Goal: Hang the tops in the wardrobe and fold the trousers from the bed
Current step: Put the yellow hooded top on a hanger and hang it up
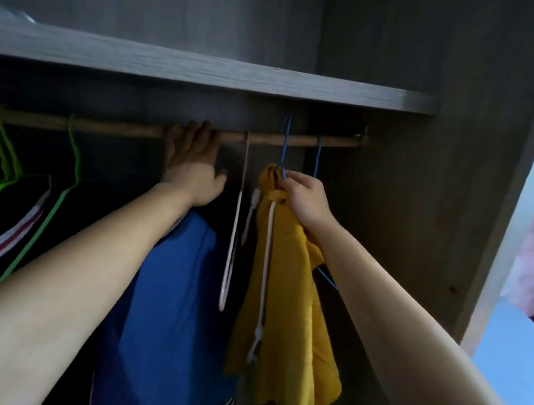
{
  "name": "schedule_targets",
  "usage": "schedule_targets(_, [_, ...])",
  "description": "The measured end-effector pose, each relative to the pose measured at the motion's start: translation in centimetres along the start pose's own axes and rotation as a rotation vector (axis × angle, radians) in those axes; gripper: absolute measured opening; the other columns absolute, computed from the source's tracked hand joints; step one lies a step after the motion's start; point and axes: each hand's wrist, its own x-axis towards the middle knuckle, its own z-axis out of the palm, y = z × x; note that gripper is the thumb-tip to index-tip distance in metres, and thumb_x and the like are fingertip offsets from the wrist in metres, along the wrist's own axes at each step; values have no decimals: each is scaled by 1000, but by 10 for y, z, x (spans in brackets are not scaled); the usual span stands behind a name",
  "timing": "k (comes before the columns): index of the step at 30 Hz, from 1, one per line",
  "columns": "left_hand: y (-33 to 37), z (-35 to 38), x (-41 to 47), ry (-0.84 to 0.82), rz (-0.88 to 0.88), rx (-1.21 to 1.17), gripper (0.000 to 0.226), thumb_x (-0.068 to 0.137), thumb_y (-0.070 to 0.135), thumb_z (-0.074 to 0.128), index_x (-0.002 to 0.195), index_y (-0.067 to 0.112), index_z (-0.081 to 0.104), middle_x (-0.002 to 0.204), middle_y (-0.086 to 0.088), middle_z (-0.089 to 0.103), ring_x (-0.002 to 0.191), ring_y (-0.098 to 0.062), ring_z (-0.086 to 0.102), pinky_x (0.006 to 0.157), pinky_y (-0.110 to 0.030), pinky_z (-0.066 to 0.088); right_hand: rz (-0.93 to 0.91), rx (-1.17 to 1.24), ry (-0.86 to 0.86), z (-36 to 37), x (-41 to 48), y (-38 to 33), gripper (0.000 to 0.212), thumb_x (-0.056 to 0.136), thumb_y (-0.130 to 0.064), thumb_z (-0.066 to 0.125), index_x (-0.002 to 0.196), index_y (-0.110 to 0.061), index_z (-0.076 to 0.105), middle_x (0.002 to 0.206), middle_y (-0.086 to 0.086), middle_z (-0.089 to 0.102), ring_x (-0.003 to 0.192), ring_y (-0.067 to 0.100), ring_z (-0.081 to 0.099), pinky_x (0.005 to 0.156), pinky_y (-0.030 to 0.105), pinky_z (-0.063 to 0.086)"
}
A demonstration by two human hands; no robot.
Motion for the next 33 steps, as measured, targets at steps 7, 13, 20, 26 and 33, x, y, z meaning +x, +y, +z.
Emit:
schedule_targets(7, [-14, 22, -1, 109, 58, 48, 88, 84, 42, 58, 156, 15, 15, 164, -9, 7, 150, -28, 4, 119, -53, -7, 65, -67, -15, 16, 23, 59, 37, 102, -32, 47, 135, -22, 60, 127, 4, 66, 119, 23, 60, 108, 45, 44])
schedule_targets(13, [-8, 15, -8, 96, 31, -1, 84, 85, 36, 56, 156, 15, 16, 164, -9, 6, 151, -26, 2, 119, -50, -10, 0, -245, -31, 12, 6, 58, 41, 104, -34, 44, 143, -23, 51, 126, 4, 65, 110, 18, 63, 100, 41, 50])
schedule_targets(20, [19, 41, -86, 159, -35, -290, 57, 95, 39, 31, 147, 15, 41, 157, -9, 32, 148, -25, 21, 121, -49, 8, -77, -473, 56, 12, -52, 66, 58, 100, -53, 42, 150, -24, 37, 130, 8, 50, 115, 23, 54, 100, 42, 47])
schedule_targets(26, [46, 93, -193, -79, -20, -390, 62, 99, 49, 22, 153, 21, 26, 163, -6, 14, 151, -22, 7, 120, -52, 3, -57, -535, 115, 21, -116, 109, 58, 103, -49, 35, 155, -26, 24, 149, 8, 41, 131, 25, 45, 104, 37, 41])
schedule_targets(33, [80, 120, -304, -312, -44, -459, 66, 98, 56, 9, 154, 24, 25, 164, -4, 13, 151, -22, 3, 119, -57, 7, 36, -885, 51, 11, -244, 192, 63, 101, -63, 21, 156, -34, 10, 164, 4, 14, 149, 28, 19, 118, 48, 25])
